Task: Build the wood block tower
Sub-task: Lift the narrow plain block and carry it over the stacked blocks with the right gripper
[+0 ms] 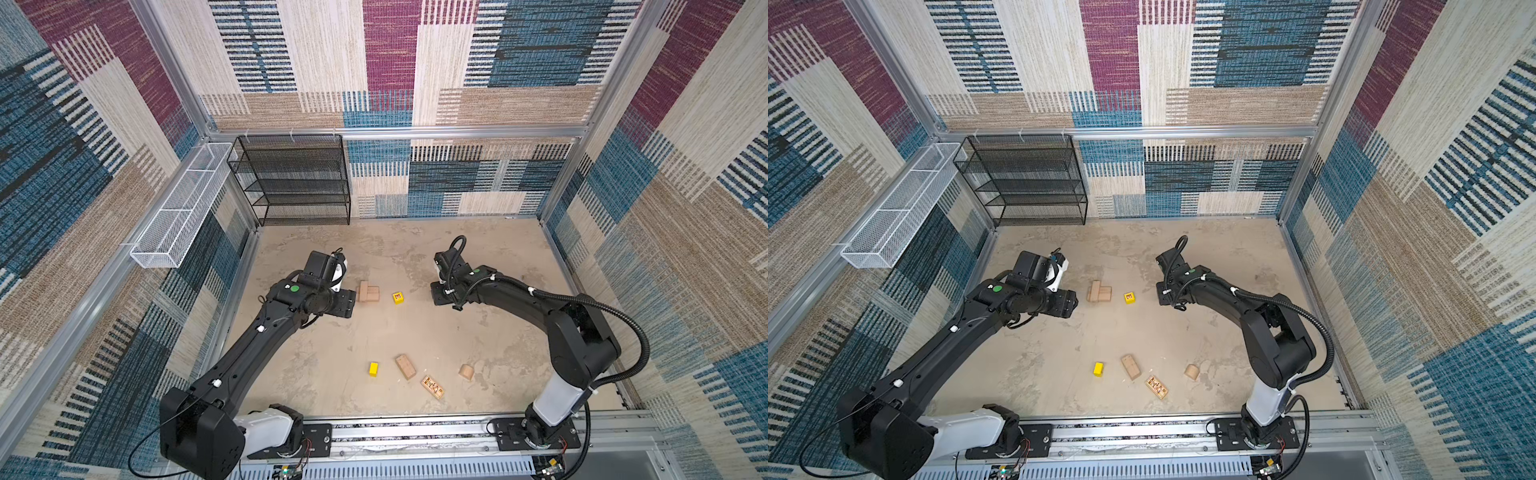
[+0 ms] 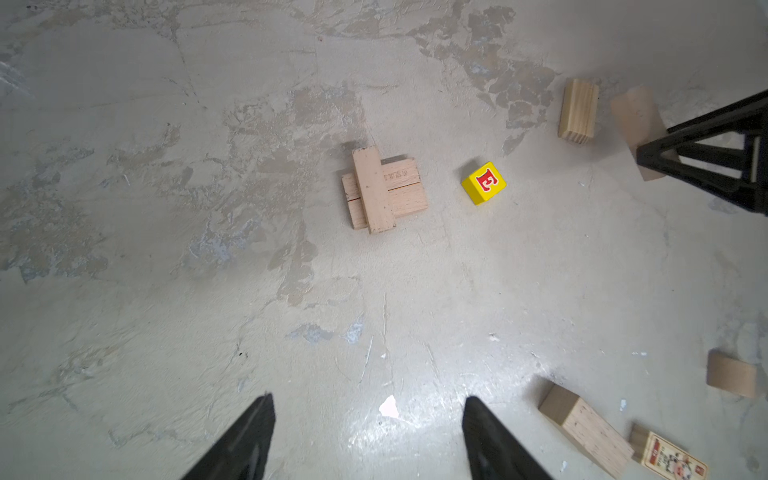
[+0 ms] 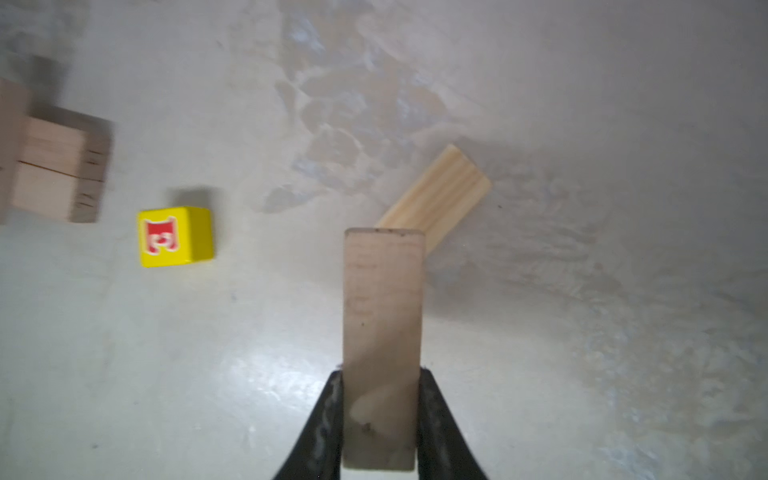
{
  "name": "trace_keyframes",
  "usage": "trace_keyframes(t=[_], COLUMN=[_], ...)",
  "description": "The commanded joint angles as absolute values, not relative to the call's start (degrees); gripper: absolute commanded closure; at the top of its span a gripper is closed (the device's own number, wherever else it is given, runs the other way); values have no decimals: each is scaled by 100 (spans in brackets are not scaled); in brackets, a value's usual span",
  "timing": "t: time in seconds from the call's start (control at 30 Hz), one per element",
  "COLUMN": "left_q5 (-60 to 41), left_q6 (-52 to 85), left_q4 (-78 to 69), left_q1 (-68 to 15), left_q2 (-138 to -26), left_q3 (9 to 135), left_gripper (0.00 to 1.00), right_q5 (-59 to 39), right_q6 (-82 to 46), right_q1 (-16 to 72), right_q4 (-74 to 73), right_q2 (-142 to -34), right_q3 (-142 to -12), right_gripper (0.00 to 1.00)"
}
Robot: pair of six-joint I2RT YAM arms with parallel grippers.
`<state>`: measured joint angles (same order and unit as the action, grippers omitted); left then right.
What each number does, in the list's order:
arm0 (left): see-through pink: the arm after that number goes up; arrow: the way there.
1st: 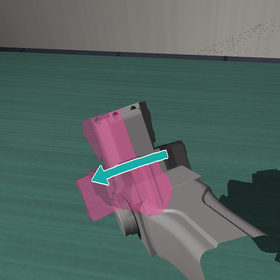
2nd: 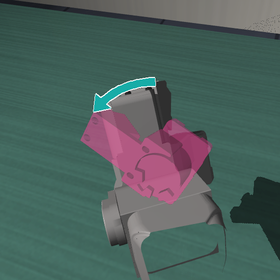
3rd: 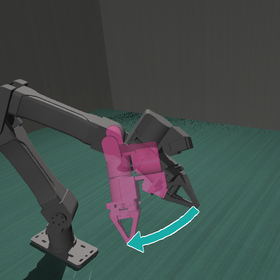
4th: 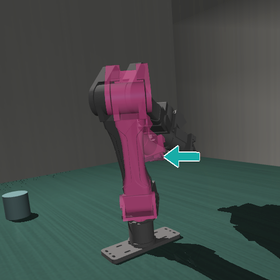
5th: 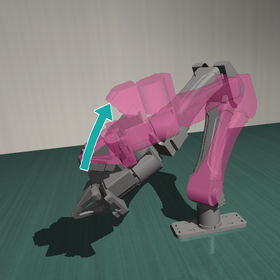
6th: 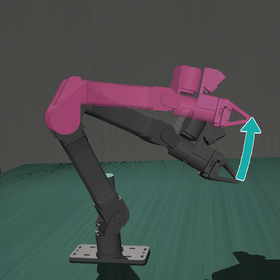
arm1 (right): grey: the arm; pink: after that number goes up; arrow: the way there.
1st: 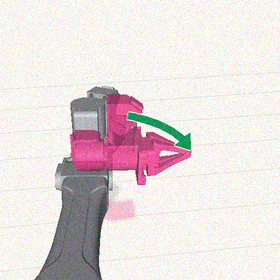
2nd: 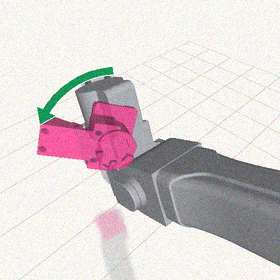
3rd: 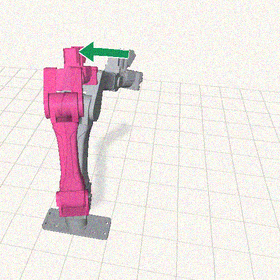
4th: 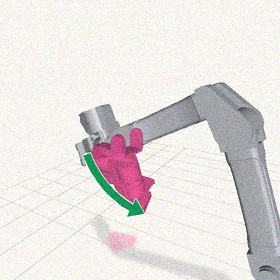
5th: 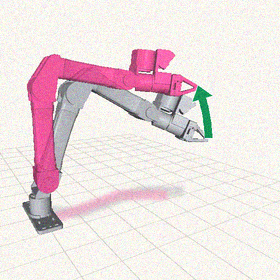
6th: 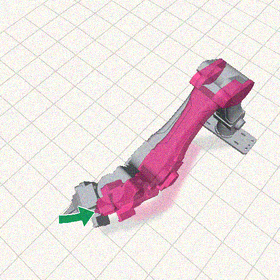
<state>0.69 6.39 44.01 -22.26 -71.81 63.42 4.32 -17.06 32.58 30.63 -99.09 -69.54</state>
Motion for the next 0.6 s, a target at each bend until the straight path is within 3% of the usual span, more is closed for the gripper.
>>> trace_keyframes(t=[0.0,0.23,0.57], left_q5=[358,543,585], left_q6=[569,637,650], left_q4=[4430,4447,4410], left_q1=[-2215,-2188,-2188], left_q2=[-7078,-6885,-6758], left_q3=[6345,6250,6201], left_gripper=[24,24,23], right_q5=[125,316,413], right_q6=[-2314,-3277,-3799], right_q1=[3583,4427,4737], right_q4=[2727,2362,2284], right_q2=[-9981,-10802,-11887], right_q3=[-7327,-8163,-9026], right_gripper=[100,100,100])
